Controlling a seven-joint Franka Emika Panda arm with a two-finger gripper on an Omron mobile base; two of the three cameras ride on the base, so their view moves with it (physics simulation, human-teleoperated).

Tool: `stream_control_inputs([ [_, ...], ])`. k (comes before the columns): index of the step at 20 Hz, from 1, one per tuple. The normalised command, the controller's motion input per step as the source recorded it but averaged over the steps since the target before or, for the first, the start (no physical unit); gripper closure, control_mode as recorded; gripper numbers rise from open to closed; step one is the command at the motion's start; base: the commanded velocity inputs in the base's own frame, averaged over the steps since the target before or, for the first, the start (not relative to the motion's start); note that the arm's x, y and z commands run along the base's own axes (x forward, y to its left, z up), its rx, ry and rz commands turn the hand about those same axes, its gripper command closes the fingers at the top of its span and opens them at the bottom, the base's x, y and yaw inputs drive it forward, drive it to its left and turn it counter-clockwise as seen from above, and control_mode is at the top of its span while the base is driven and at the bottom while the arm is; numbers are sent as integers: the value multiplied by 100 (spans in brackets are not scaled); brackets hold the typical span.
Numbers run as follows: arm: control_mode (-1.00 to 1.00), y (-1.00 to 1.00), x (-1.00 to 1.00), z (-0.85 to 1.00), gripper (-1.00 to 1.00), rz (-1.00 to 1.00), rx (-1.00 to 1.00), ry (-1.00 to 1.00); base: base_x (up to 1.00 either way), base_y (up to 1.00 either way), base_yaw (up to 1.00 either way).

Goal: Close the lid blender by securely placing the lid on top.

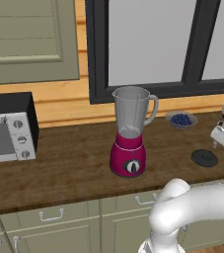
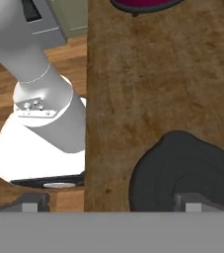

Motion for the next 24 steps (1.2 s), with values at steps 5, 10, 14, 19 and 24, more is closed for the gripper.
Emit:
stream_control_inputs([
  [5, -100, 44, 14, -21, -100, 0, 0, -7, 0, 0, 0],
  [10, -100, 5, 32, -28, -100, 2, -4, -7, 0, 0, 0],
  [14, -100, -2, 51, -24, -100, 7, -5, -10, 0, 0, 0],
  [19, -100, -16, 33, -16, -100, 10, -5, -5, 0, 0, 0],
  [24, -100, -46, 1, -8, -100, 10, -5, 0, 0, 0, 0],
])
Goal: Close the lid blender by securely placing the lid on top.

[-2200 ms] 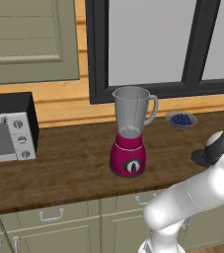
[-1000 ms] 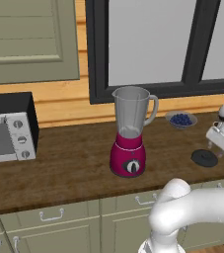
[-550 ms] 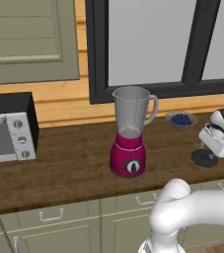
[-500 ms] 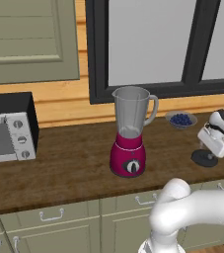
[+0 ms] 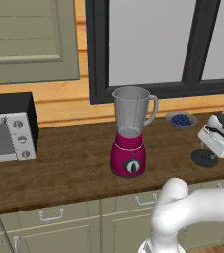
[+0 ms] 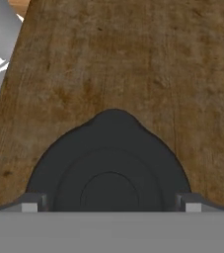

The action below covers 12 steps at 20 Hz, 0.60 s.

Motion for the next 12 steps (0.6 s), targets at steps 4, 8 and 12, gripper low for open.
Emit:
stream_control_inputs([
  [4, -100, -3, -1, 0, -100, 0, 0, 0, 0, 0, 0],
  [8, -100, -8, 0, -4, -100, 0, 0, 0, 0, 0, 0],
  [12, -100, 0, 0, -21, -100, 0, -1, 0, 0, 0, 0],
])
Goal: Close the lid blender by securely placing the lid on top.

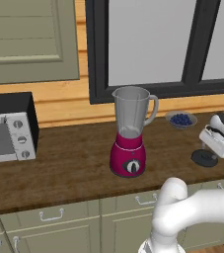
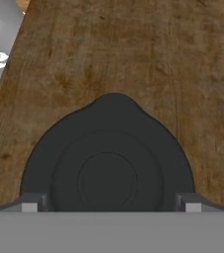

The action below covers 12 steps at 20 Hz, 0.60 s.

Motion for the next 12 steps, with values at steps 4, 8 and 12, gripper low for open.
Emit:
stream_control_inputs([
  [4, -100, 1, 0, -18, -100, 0, -1, 0, 0, 0, 0],
  [8, -100, 3, 0, -18, -100, 0, -2, 0, 0, 0, 0],
  [12, -100, 6, 0, -21, 100, 0, -4, 0, 0, 0, 0],
])
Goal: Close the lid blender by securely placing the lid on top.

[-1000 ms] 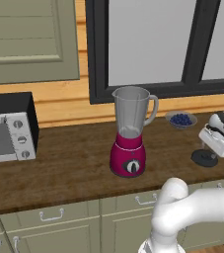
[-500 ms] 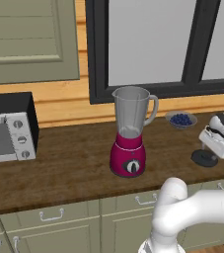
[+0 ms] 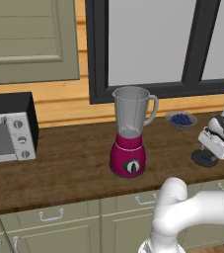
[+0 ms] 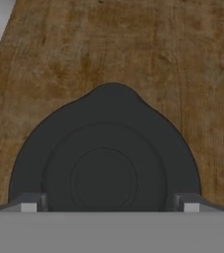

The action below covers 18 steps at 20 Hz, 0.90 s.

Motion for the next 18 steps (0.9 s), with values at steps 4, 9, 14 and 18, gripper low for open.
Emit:
stream_control_inputs([
  [4, -100, 12, 0, -23, 100, 0, -6, 0, 0, 0, 0],
  [9, -100, 1, 0, -3, 100, 0, 0, -1, 0, 0, 0],
  [14, -100, 0, 0, 3, 100, 0, 0, 0, 0, 0, 0],
  [18, -100, -4, 0, 51, 100, 0, 10, 0, 0, 0, 0],
])
